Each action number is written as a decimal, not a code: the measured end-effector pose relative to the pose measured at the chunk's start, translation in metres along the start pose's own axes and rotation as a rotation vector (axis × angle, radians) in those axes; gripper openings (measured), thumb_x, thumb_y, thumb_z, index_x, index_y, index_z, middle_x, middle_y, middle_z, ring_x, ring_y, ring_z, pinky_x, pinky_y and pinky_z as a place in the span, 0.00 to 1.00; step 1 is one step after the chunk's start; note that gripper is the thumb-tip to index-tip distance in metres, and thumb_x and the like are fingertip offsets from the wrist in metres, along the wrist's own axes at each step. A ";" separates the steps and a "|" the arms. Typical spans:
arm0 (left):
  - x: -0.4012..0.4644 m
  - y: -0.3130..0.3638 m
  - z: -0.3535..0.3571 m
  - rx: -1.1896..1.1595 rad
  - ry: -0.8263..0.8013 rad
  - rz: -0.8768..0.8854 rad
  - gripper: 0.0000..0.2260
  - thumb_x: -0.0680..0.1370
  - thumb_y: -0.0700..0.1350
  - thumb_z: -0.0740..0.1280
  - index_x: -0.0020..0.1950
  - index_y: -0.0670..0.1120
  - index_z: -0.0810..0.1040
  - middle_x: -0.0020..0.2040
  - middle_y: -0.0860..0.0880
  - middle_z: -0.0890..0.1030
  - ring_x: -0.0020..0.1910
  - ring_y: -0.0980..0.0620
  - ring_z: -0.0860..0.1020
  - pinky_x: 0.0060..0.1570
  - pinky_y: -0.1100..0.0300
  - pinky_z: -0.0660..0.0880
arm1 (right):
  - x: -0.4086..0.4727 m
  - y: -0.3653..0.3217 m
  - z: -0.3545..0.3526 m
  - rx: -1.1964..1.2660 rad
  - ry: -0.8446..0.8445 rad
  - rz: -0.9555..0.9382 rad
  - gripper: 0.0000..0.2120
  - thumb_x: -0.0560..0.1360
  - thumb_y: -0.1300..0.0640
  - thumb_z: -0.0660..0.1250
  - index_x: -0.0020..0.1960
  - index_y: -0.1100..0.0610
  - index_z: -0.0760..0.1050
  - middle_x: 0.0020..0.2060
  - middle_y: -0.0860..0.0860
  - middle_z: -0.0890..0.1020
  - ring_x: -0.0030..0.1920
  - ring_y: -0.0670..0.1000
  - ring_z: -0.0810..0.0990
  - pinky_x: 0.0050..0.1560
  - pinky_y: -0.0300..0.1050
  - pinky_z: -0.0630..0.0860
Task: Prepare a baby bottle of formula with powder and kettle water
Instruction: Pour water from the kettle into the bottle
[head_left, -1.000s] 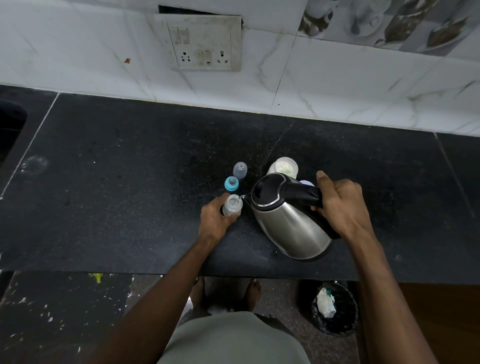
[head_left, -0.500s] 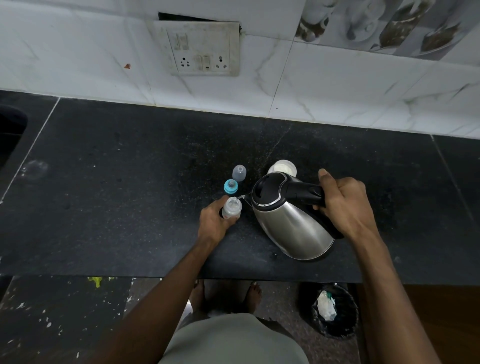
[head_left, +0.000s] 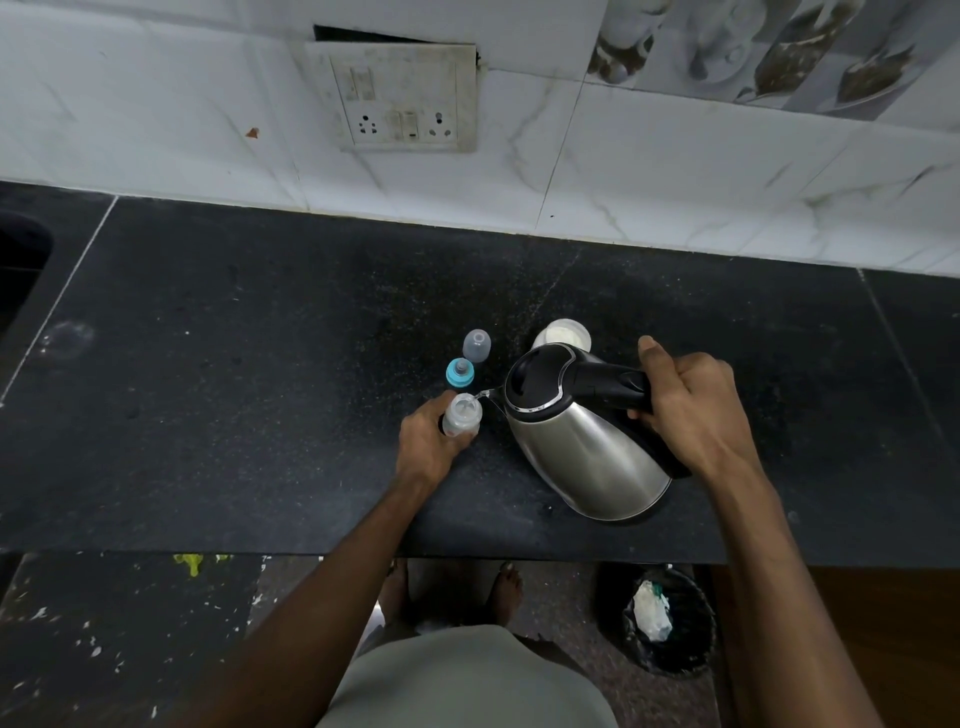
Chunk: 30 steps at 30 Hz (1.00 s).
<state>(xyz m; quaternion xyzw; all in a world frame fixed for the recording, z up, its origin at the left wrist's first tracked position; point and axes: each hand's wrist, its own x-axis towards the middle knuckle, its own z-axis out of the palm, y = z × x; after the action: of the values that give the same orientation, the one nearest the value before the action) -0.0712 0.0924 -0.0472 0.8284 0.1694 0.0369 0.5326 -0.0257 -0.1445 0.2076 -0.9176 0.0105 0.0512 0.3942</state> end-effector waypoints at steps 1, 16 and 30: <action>0.000 0.000 0.000 -0.002 -0.001 -0.001 0.24 0.71 0.41 0.82 0.66 0.50 0.83 0.58 0.53 0.85 0.57 0.55 0.83 0.60 0.52 0.81 | 0.000 0.000 0.000 0.000 0.001 -0.003 0.32 0.85 0.42 0.58 0.24 0.46 0.79 0.23 0.49 0.82 0.27 0.50 0.78 0.39 0.48 0.73; -0.002 0.004 0.000 0.015 0.005 -0.009 0.22 0.72 0.42 0.81 0.65 0.50 0.83 0.57 0.53 0.85 0.56 0.55 0.82 0.59 0.53 0.80 | -0.002 -0.002 -0.004 -0.054 -0.013 -0.009 0.34 0.85 0.42 0.57 0.28 0.60 0.79 0.23 0.48 0.82 0.29 0.53 0.80 0.41 0.50 0.75; -0.004 0.002 0.004 0.040 0.068 -0.031 0.26 0.65 0.50 0.85 0.57 0.49 0.77 0.55 0.52 0.80 0.55 0.51 0.79 0.54 0.50 0.79 | -0.002 -0.004 -0.008 -0.092 -0.018 -0.024 0.35 0.85 0.41 0.57 0.28 0.61 0.79 0.22 0.47 0.80 0.27 0.52 0.77 0.38 0.49 0.73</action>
<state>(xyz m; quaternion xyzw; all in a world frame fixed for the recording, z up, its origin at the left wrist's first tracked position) -0.0733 0.0873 -0.0471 0.8345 0.2009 0.0536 0.5102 -0.0270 -0.1480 0.2165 -0.9342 -0.0062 0.0554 0.3523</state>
